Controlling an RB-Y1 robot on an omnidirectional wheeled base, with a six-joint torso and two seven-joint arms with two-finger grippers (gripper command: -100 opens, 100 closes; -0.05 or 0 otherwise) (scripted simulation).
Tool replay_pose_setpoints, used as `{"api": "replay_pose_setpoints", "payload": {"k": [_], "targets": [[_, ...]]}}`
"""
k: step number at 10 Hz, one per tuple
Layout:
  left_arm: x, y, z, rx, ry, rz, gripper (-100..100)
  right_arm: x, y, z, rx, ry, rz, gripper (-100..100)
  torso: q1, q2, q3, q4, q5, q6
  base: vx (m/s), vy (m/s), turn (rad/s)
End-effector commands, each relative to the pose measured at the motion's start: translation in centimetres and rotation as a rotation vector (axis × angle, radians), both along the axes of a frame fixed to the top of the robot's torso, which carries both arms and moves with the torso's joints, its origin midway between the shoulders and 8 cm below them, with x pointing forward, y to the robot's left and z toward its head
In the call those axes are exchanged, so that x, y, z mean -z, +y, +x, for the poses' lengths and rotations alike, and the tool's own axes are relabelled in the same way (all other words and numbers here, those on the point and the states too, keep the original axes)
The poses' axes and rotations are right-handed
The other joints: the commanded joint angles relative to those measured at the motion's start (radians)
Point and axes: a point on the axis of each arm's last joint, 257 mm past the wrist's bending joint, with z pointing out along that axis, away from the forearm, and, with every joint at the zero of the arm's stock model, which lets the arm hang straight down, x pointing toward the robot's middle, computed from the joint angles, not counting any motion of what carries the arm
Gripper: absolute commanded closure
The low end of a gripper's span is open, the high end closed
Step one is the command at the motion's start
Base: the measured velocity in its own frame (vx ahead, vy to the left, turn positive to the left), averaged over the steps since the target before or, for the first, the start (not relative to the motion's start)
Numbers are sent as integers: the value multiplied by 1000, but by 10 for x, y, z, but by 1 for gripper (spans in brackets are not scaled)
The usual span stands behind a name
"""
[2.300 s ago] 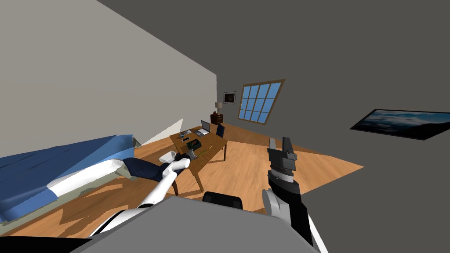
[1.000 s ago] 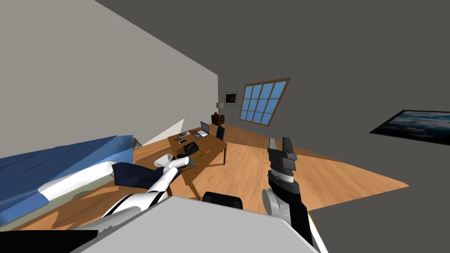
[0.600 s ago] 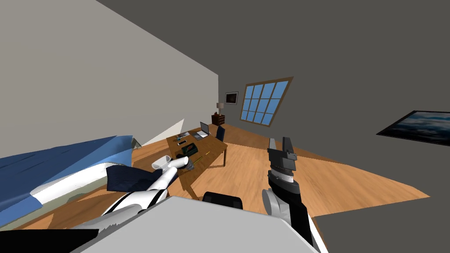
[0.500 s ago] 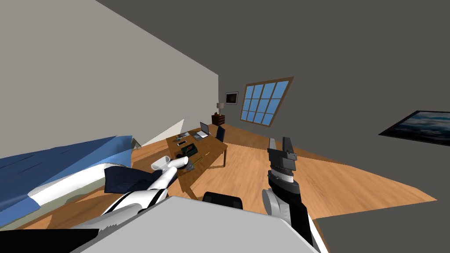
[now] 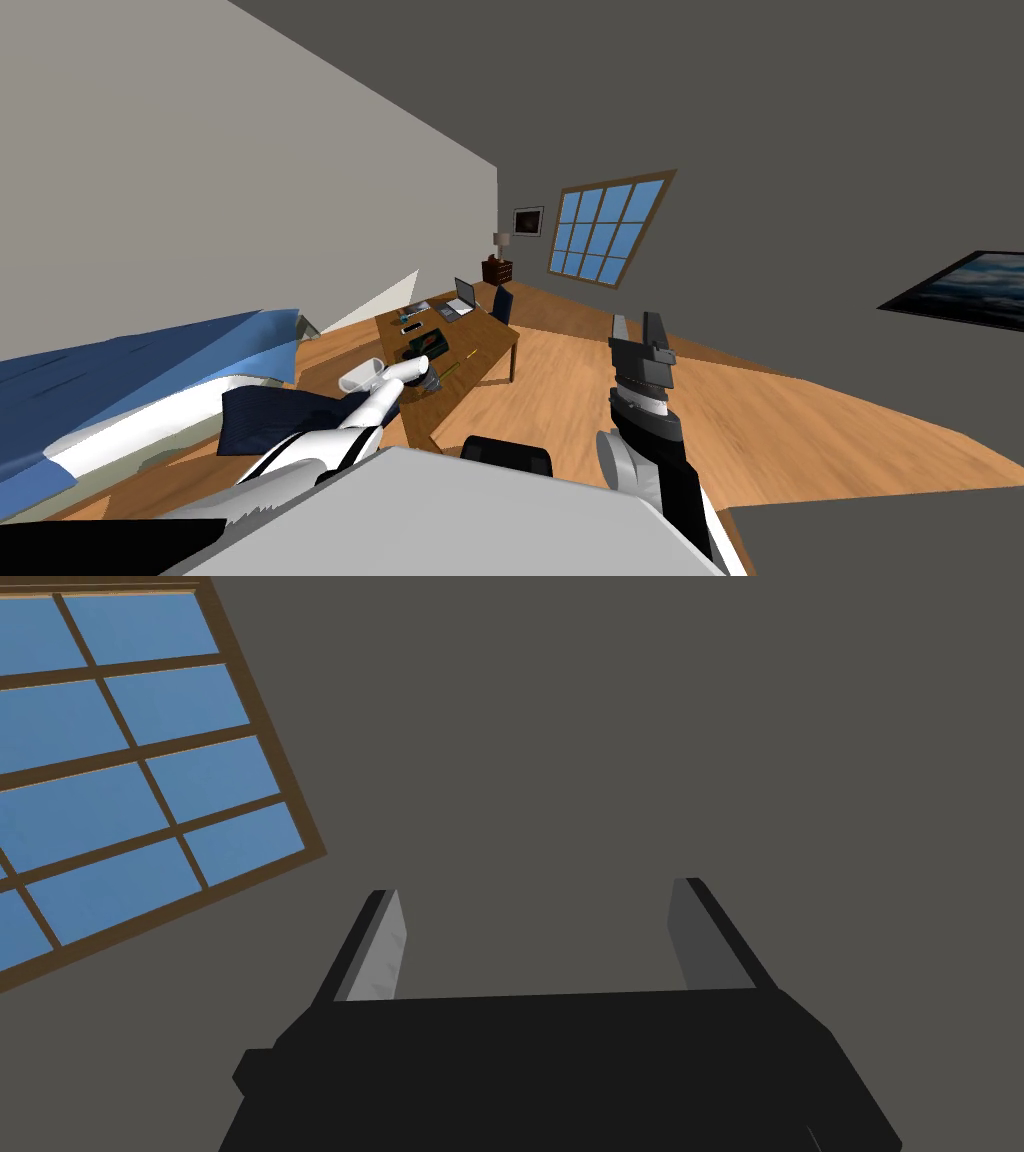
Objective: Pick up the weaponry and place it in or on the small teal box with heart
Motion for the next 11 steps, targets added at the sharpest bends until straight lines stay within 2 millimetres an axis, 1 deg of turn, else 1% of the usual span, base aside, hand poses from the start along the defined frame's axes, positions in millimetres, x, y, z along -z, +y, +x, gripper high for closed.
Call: {"api": "replay_pose_setpoints", "payload": {"k": [1,2,4,5,6,10,11], "targets": [[9,6,-9,-19,-2,0,-100,0,0,0,0,0,0,0,0,0,0,0,0,0,16,2,-148],[11,7,-12,-24,-2,0,-100,0,0,0,0,0,0,0,0,0,0,0,0,0,25,9,-113],[21,15,-24,-49,-4,2,-100,0,0,0,0,0,0,0,0,0,0,0,0,0,30,8,-104],[18,12,-19,-42,-2,0,-100,0,0,0,0,0,0,0,0,-1,0,0,0,0,14,6,-17],[18,13,-19,-43,-4,1,100,0,0,0,0,0,0,0,0,0,0,0,0,0,0,0,0],[18,13,-19,-43,-5,1,100,0,0,0,0,0,0,0,0,0,0,0,0,0,0,0,0],[18,13,-19,-43,-4,0,0,0,0,0,0,0,0,0,0,0,0,0,0,0,0,0,0]]}}
